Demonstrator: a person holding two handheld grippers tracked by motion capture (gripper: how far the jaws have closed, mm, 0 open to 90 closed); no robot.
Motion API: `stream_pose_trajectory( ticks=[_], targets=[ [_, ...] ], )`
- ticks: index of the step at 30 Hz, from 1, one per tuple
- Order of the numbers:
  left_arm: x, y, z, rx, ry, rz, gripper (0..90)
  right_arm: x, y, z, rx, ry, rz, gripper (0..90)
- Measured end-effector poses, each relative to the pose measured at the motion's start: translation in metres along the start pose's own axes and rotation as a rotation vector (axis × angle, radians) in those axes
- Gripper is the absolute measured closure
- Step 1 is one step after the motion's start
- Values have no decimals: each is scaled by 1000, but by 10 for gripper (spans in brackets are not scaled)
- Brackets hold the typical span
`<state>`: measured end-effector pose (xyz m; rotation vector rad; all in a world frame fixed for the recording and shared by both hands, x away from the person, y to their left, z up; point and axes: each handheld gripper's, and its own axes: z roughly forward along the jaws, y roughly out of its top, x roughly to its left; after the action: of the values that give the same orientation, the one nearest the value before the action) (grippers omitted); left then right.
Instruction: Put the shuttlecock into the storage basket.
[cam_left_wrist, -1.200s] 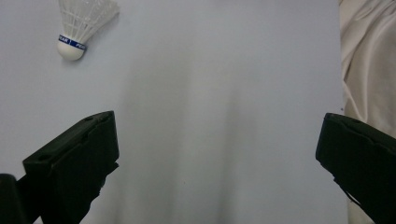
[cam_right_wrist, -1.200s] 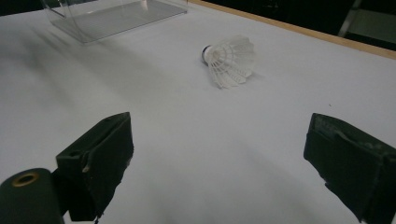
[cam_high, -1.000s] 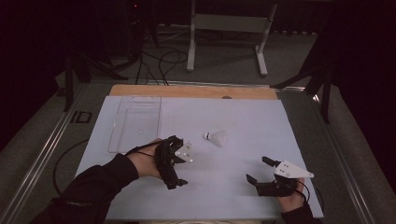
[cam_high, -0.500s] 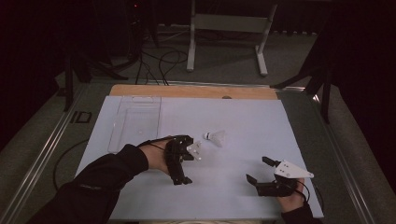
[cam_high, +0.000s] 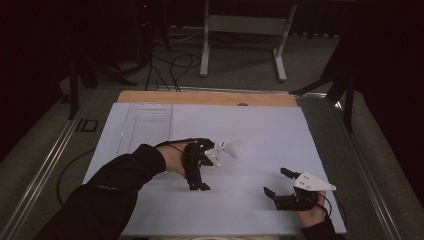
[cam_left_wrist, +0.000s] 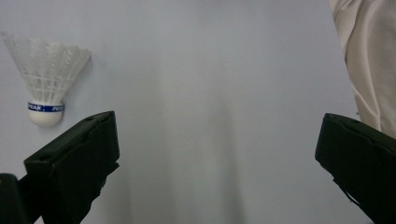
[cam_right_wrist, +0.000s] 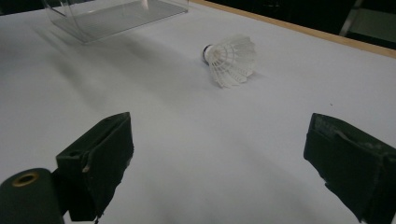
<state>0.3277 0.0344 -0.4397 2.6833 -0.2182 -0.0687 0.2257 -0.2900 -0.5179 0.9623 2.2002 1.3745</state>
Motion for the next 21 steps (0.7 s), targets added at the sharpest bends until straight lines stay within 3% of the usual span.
stream_pose_trajectory(
  ticks=[7,15,17,21],
  targets=[
    [15,0,-3,-29,18,-25,4,0,0,1,1,1,0,84],
    [31,4,-4,-18,36,0,4,0,0,0,-2,4,1,84],
    [35,6,-3,-17,57,12,4,0,0,0,-1,6,2,84],
    [43,9,-2,-26,54,16,4,0,0,0,-1,5,0,84]
  ],
)
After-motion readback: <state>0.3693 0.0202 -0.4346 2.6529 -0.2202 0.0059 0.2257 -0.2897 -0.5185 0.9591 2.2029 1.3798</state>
